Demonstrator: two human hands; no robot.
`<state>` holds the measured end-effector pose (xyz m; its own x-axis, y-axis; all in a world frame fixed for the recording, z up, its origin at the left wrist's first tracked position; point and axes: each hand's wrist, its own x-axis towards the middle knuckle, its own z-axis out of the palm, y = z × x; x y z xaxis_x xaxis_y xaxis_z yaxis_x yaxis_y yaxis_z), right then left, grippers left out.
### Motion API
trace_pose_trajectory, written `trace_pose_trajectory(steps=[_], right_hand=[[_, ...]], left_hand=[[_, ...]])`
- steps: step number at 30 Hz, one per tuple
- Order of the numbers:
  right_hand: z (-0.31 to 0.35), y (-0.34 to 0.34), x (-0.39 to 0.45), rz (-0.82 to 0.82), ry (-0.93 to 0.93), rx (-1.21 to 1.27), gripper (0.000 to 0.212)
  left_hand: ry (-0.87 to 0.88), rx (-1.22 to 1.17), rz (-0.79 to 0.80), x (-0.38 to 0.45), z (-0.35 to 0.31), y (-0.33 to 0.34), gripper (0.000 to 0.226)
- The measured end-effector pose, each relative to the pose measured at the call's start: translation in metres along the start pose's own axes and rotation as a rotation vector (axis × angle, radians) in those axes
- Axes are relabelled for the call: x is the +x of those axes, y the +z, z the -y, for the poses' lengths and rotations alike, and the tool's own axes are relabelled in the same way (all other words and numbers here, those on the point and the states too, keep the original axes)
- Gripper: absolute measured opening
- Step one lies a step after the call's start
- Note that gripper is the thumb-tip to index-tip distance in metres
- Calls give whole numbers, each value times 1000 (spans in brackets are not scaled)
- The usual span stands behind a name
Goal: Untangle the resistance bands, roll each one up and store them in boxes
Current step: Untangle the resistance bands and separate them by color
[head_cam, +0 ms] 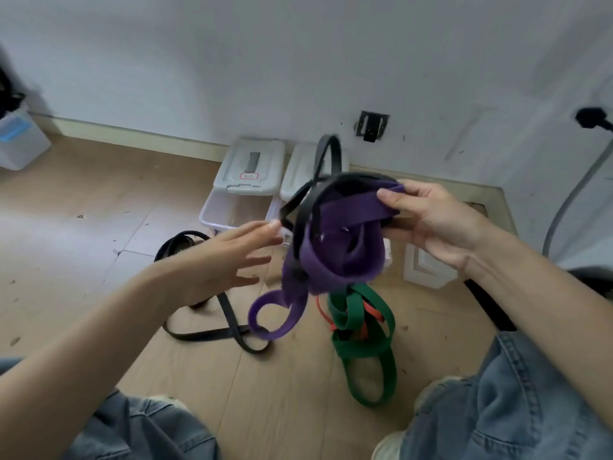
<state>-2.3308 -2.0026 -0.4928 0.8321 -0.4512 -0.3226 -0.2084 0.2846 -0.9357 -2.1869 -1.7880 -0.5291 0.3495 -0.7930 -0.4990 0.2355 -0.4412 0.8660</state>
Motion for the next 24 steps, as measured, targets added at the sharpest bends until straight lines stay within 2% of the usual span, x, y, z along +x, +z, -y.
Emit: trace_pose_trajectory(steps=[2, 4, 7, 9, 10, 12, 14, 15, 16, 18, 20, 22, 24], right_hand=[[1, 3, -1, 55, 8, 144, 36], [0, 6, 0, 85, 39, 213, 37], [-3, 2, 3, 21, 131, 141, 31], [-13, -3, 5, -19, 228, -85, 36], [-18, -5, 5, -28, 258, -289, 39], [-20, -3, 4, -36, 222, -627, 42], [-18, 0, 3, 157, 243, -437, 40], [-19, 4, 0, 286, 280, -337, 48], [-21, 10, -1, 390, 283, -341, 57], [-33, 25, -2, 505, 274, -403, 60], [-51, 39, -1, 461, 213, -518, 56], [-67, 44, 3, 309, 37, -907, 52], [-73, 45, 5, 190, -36, -1012, 44]], left_hand=[[48, -32, 44, 3, 4, 13, 56], [83, -41, 9, 6, 4, 22, 60], [133, -156, -129, 3, -2, 21, 43], [143, -244, -200, 3, -7, 15, 19], [150, -267, -211, 1, -11, 14, 7], [174, -277, -194, -1, -15, 14, 18], [185, -287, -159, -2, -20, 18, 20], [190, -317, -133, -3, -23, 20, 19], [191, -354, -113, -4, -27, 23, 17], [214, -415, -87, -4, -36, 26, 14], [246, -510, -49, -6, -45, 23, 6], [298, -675, 24, -11, -51, 15, 7], [344, -748, 91, -14, -55, 6, 7]])
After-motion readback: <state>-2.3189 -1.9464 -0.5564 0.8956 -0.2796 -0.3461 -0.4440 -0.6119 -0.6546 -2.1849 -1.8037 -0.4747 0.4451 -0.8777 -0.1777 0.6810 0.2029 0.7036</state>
